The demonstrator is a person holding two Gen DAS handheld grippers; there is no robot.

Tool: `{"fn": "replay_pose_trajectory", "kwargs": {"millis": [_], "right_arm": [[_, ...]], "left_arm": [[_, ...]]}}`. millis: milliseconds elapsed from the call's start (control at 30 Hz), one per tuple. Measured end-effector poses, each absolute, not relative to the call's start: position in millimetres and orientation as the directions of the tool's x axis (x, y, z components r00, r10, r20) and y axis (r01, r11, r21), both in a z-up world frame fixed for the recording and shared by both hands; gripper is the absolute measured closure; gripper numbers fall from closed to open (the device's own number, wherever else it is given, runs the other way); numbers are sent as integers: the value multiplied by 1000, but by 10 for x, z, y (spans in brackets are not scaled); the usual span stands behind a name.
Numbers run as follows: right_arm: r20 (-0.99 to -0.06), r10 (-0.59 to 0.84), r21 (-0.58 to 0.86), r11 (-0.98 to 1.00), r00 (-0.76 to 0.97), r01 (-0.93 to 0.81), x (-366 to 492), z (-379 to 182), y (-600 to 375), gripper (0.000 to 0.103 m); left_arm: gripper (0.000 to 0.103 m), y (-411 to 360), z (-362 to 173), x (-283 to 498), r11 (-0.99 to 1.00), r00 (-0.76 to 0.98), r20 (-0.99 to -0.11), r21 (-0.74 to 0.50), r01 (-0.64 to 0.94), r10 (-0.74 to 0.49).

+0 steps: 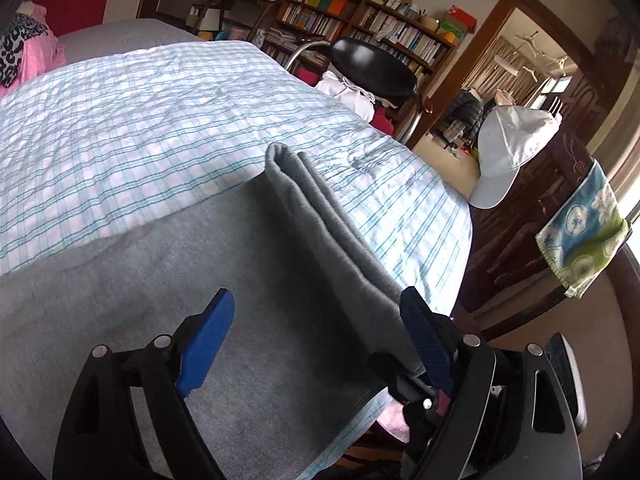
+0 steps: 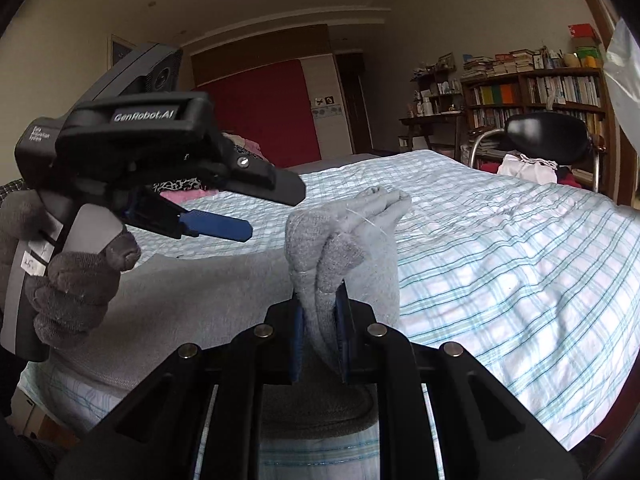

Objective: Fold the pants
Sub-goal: 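Grasp the leg edge with the left gripper while the right gripper pinches the hem, then fold the held leg over the other leg with both grippers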

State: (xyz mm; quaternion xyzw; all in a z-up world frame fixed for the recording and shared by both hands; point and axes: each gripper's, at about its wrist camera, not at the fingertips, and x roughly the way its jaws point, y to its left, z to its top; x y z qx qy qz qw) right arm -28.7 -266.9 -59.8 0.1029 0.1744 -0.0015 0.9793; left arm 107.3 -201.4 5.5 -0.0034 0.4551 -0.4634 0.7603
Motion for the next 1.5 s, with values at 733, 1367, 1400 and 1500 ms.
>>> {"fn": "replay_pose_trajectory", "kwargs": {"millis": [733,1367,1400,1500], "right_arm": [[-360,126,215,975,925,-49,-149,-641,-2666,83],[-316,320,282,930,893,-234,-150,-466,-2602,46],[-324,325,281,930,889,-237,-122,-472,-2581,46],[-357,344,283,926,868,-251,-31,-508,-2516,46]], "left_arm": [[88,-2355,-271,1219,595,89,-766,-414,689,-636],[88,-744,329,1117,711,356,-692,-323,624,-628],[88,-627,341,1093,722,374,-689,-316,616,-621],[88,-307,308,1012,758,423,-688,-289,585,-589]]}}
